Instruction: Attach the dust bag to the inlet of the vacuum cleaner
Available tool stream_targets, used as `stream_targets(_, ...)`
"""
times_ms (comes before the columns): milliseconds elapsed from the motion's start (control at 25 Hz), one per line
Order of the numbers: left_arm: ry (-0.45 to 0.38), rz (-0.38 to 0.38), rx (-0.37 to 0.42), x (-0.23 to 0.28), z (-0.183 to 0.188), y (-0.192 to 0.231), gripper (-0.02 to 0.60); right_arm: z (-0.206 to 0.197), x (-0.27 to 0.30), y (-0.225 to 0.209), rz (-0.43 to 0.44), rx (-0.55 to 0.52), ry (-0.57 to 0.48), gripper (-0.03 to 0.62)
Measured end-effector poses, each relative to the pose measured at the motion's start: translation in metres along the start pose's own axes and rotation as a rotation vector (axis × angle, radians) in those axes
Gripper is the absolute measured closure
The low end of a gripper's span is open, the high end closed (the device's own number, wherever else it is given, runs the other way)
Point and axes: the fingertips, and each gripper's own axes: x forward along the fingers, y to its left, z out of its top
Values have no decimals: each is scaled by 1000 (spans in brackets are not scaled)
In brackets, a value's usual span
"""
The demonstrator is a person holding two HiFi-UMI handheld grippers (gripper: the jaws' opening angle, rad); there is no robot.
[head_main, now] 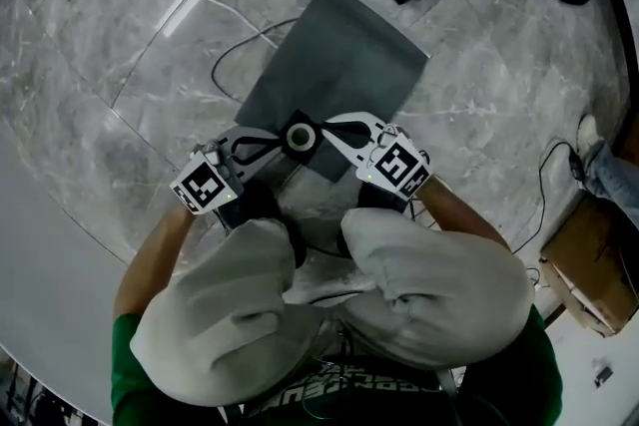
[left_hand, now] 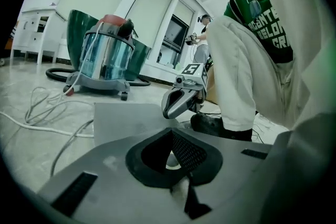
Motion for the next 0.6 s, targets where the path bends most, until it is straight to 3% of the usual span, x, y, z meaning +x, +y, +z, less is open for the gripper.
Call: stream_targets(600,178,-51,57,7,-88,-15,574,-44,33,20,58,22,70,586)
